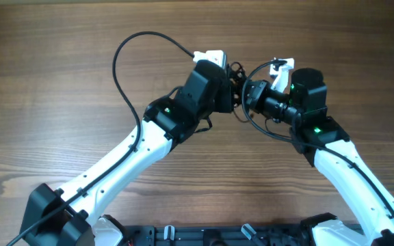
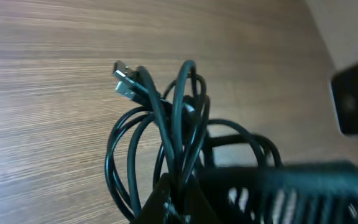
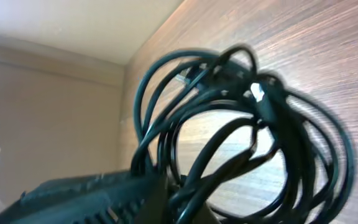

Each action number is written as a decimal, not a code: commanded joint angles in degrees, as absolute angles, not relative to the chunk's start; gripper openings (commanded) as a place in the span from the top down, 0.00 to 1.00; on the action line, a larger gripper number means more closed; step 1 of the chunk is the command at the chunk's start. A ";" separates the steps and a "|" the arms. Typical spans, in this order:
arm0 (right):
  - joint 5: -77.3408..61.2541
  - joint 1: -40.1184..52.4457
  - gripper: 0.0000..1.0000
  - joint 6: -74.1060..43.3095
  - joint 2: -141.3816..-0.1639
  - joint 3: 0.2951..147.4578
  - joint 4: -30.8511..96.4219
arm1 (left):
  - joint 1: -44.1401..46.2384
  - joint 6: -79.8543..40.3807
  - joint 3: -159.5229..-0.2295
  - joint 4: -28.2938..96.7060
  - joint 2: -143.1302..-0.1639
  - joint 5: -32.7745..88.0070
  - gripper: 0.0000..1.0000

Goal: Untangle cables

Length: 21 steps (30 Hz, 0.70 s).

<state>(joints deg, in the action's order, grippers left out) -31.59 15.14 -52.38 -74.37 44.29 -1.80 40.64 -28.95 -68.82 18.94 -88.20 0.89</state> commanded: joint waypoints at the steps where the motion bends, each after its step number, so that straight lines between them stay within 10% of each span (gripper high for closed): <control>1: -29.36 15.35 0.96 -50.87 -78.91 44.66 -2.87 | 41.36 -20.91 -68.79 17.98 -87.31 16.64 0.96; 11: -33.71 14.76 0.88 -42.39 -80.77 44.66 -5.17 | 36.07 -19.70 -68.79 17.78 -87.31 26.39 0.96; 16: -51.11 5.85 0.04 -35.86 -78.52 44.66 -2.85 | 27.81 -19.20 -68.79 21.56 -87.20 33.28 0.96; 21: -66.89 -4.73 0.00 -22.48 -77.56 44.64 0.60 | 19.84 -10.28 -68.79 22.13 -87.22 56.93 0.96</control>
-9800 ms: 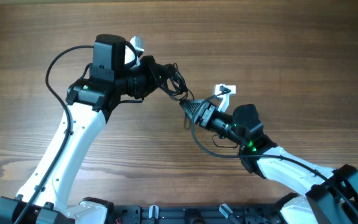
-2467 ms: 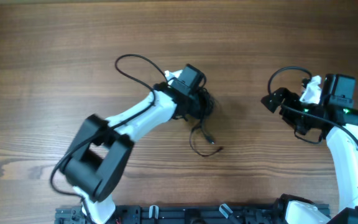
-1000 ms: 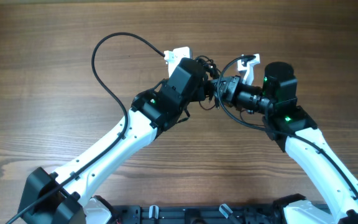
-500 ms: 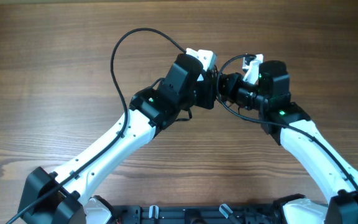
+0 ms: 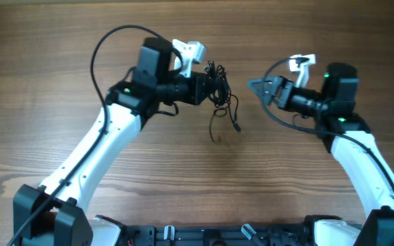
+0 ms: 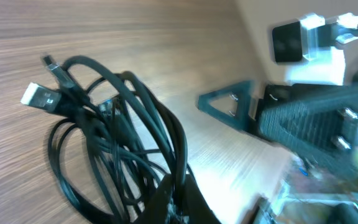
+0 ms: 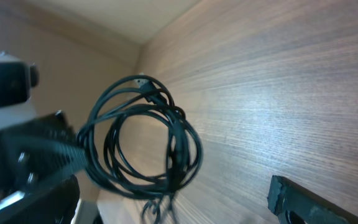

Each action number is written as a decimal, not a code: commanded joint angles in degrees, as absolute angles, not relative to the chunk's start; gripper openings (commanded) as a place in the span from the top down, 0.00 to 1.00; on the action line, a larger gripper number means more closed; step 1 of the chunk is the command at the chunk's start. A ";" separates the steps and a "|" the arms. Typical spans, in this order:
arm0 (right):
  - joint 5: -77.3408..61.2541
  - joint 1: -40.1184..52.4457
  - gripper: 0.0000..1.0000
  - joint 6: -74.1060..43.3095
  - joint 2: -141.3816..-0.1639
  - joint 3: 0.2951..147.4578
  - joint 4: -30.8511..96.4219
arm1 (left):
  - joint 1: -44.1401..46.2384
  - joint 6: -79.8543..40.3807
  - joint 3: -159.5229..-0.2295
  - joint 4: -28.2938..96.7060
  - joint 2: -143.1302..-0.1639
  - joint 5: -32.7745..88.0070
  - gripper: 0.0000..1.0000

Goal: Untangle cables

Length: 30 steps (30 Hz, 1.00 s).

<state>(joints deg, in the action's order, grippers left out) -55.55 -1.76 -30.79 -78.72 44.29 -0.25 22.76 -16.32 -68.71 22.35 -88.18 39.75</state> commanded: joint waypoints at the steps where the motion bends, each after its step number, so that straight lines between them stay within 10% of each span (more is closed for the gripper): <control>1: -68.01 -4.91 0.01 -21.47 -77.56 44.64 0.82 | 19.31 -9.06 -68.79 22.13 -87.22 59.79 0.96; 12: -69.56 4.08 0.07 -7.75 -77.78 44.56 0.75 | 19.22 -3.20 -68.71 22.15 -87.22 77.41 0.96; 19: -69.49 4.64 0.96 -14.79 -77.80 44.56 -3.64 | 19.75 -3.27 -68.58 24.34 -87.22 74.83 0.95; 20: -68.66 4.64 0.96 -16.40 -77.78 44.56 -3.75 | 19.75 -3.46 -68.58 25.04 -87.22 72.18 0.90; 25: -58.57 4.64 0.96 -31.20 -77.78 44.56 -3.49 | 19.75 -12.99 -68.58 29.43 -87.22 53.76 0.00; 30: -44.49 4.64 0.96 -40.05 -77.78 44.56 1.93 | 20.97 -22.48 -68.58 27.64 -87.22 44.45 0.00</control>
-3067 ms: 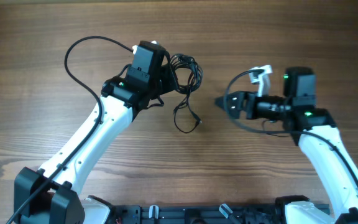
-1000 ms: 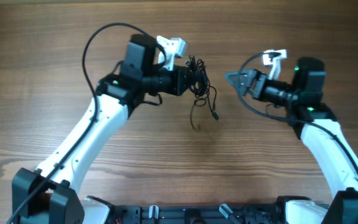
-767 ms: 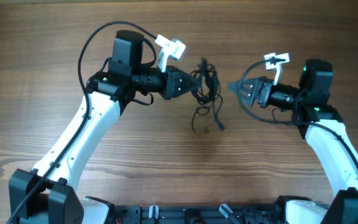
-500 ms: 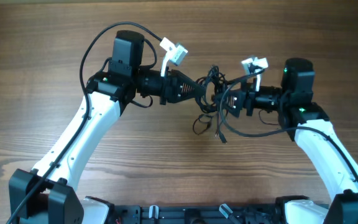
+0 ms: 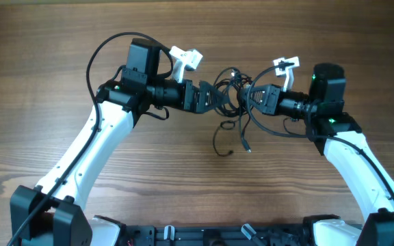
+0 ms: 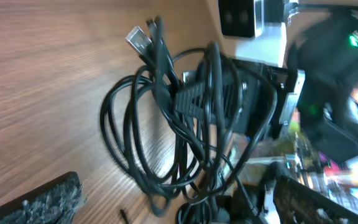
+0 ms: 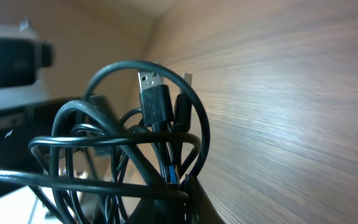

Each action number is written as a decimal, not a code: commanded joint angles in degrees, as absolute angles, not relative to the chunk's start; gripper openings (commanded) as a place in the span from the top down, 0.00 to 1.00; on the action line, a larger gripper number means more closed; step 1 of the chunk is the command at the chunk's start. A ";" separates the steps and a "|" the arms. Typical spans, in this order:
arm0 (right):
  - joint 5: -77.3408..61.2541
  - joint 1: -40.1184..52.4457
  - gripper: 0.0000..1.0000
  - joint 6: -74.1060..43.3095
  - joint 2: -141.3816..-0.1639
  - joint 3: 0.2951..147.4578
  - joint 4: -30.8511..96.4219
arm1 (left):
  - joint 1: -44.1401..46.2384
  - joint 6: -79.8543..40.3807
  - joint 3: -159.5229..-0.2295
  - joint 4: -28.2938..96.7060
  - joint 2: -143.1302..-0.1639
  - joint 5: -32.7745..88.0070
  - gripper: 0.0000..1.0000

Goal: Untangle cables

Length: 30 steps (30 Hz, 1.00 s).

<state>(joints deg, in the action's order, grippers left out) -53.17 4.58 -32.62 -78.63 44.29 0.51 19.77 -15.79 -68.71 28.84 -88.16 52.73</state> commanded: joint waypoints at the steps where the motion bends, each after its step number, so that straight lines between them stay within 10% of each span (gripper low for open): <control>1: -43.64 4.64 0.96 -41.30 -77.78 44.56 2.04 | 22.37 -24.62 -68.58 27.94 -87.22 37.98 0.00; 11: -49.28 4.67 0.96 -41.91 -77.78 44.56 2.24 | 34.94 -34.76 -68.58 23.29 -88.64 16.95 0.01; 17: -52.88 4.64 0.96 -35.59 -77.78 44.56 3.73 | 33.95 -39.70 -68.58 21.82 -91.64 13.41 0.45; 19: -53.08 4.64 0.96 -35.33 -77.78 44.56 3.68 | 34.02 -39.66 -68.58 21.87 -91.90 13.39 0.91; 21: -53.30 4.64 0.95 -32.60 -77.78 44.56 3.75 | 33.74 -39.22 -68.58 21.63 -91.90 13.08 0.96; 24: -53.36 4.32 0.17 -28.53 -77.78 44.56 3.77 | 31.46 -39.29 -68.58 21.45 -91.88 12.34 0.96; 30: -58.72 4.29 0.00 -28.47 -77.76 44.56 3.81 | 28.42 -48.42 -68.58 20.91 -91.88 11.88 0.96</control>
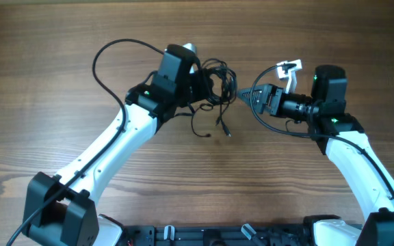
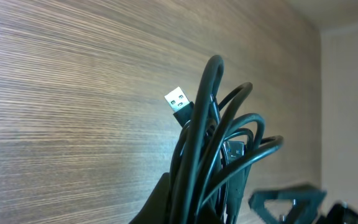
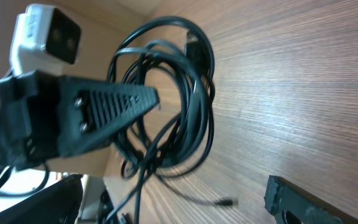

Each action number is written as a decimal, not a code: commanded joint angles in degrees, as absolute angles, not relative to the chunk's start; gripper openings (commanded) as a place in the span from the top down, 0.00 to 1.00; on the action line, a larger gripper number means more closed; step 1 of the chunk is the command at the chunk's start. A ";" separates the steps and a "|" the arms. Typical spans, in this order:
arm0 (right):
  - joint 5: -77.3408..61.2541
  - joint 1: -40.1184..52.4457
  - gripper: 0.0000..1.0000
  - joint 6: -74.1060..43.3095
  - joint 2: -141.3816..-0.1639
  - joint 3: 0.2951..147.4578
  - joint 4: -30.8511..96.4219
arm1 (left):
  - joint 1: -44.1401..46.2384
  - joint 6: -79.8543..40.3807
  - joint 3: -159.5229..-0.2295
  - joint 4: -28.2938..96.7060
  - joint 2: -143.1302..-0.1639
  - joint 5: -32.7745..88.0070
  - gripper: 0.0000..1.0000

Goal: Untangle cables

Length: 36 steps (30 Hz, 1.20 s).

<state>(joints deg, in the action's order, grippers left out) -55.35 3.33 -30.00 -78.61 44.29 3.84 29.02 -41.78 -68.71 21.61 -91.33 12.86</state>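
Observation:
A tangled bundle of black cables (image 1: 217,74) hangs off the table in my left gripper (image 1: 208,85), which is shut on it. In the left wrist view the loops (image 2: 213,149) rise from the jaws, with a USB plug (image 2: 178,101) sticking out at the top. Two loose ends (image 1: 222,128) dangle toward the table. My right gripper (image 1: 247,98) stands open and empty just right of the bundle, not touching it. The right wrist view shows the bundle (image 3: 179,106) ahead and one of the right gripper's fingers (image 3: 297,200) at the bottom right.
The wooden table (image 1: 60,41) lies under everything. The left arm's own supply cable (image 1: 108,61) arcs at the back left, and the right arm's (image 1: 272,126) loops under its wrist. A black rail (image 1: 217,236) runs along the front edge.
The bundle was in my right gripper with the left one open beside it. Now the left gripper is shut on it, further left and back, and the right gripper is open and empty.
At first both grippers were shut on the bundle close together. Then the left held it alone at the left, the right open and apart. Then the right held it with the left open. Now the left has it again and two ends hang free.

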 commanded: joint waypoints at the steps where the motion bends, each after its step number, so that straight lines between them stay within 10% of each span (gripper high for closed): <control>1: -57.80 5.78 0.00 -28.51 -77.76 44.56 3.70 | 28.47 -50.63 -68.58 20.62 -91.90 11.90 0.96; 12: -6.15 31.57 0.03 -28.45 -77.78 44.56 6.66 | 33.93 -59.57 -68.58 20.71 -91.90 0.12 0.96; 18: 1.87 35.53 0.95 -26.33 -77.69 44.56 8.29 | 33.06 -60.38 -68.58 20.86 -91.90 2.92 0.96; 28: -21.10 29.30 0.96 -20.60 -59.16 44.84 16.40 | 28.12 -20.29 -68.58 18.59 -91.90 19.22 0.96; 36: -16.32 25.17 0.95 -22.81 -56.14 44.82 12.97 | 30.65 -16.67 -68.58 18.06 -91.90 25.26 0.96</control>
<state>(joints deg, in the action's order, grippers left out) -19.07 26.02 -22.20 -56.25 44.29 14.52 29.78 -21.47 -68.69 18.68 -91.53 21.32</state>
